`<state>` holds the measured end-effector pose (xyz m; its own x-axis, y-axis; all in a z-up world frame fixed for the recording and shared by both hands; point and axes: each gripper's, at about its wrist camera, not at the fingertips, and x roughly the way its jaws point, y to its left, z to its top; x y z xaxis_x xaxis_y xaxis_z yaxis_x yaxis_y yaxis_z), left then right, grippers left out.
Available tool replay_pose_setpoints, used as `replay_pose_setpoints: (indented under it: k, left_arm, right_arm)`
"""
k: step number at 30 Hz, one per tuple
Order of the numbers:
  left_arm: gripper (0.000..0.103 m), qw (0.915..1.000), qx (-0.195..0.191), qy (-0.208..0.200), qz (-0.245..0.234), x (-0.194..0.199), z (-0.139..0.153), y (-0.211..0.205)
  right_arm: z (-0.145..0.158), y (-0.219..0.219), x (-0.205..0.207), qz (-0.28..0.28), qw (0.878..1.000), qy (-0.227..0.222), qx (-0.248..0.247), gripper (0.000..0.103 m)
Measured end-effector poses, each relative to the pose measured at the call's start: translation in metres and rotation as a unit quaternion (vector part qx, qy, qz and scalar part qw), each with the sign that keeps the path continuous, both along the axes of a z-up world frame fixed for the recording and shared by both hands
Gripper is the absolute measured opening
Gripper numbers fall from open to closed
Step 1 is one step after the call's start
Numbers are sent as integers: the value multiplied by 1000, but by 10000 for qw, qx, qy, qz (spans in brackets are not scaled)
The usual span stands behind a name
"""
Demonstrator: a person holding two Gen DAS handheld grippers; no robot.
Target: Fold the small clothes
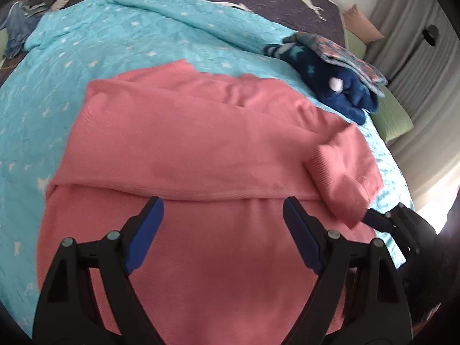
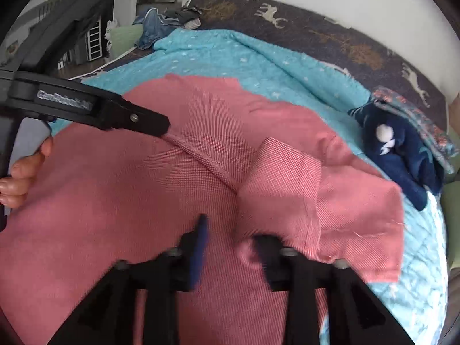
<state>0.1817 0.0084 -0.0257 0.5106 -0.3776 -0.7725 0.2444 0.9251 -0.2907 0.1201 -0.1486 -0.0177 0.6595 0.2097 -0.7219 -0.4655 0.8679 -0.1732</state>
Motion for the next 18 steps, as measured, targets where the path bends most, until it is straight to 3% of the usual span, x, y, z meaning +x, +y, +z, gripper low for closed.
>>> replay_pose_setpoints:
  k: [2,5,7,10,13,14,16,17,18]
  left_arm:
    - [85,9999,-77,2,-122,-2,2,-7]
    - [85,9996,-120,-17,-246,-2,5,-15]
    - [85,9993,-123,-70,-353,-4,9,-22]
    - [85,9983,-73,-154,-560,-7,14,-36]
    - [85,9978,64,-266,-603,-8,17,-46]
    - [85,9979,83,-288,-572,-8,17,-47]
    - [85,9986,0,-220,-480,-7,15,-44]
    - [85,9989,-43,-178,-440,-7,14,-41]
    - [85,9990,-57,-155,-410,-7,14,-38]
  right_arm:
    - [2,3,-28,317,9990,-292,-123,72]
    - [3,9,-54,695,9956,-508,-368,72]
    - [5,7,-61,780,9956,-448,-246,72]
    - [14,-20,-65,581,9972,-187,430,72]
    - [30,-70,-42,-40,9854,273,1680,72]
    - [33,-93,-27,-433,9722,564,2230,72]
    - [26,-132,2,-1054,9307,1226,3280,68]
    - [16,-152,20,-1239,8943,1695,3951,57]
    - [8,-162,33,-1320,8712,1983,4292,47]
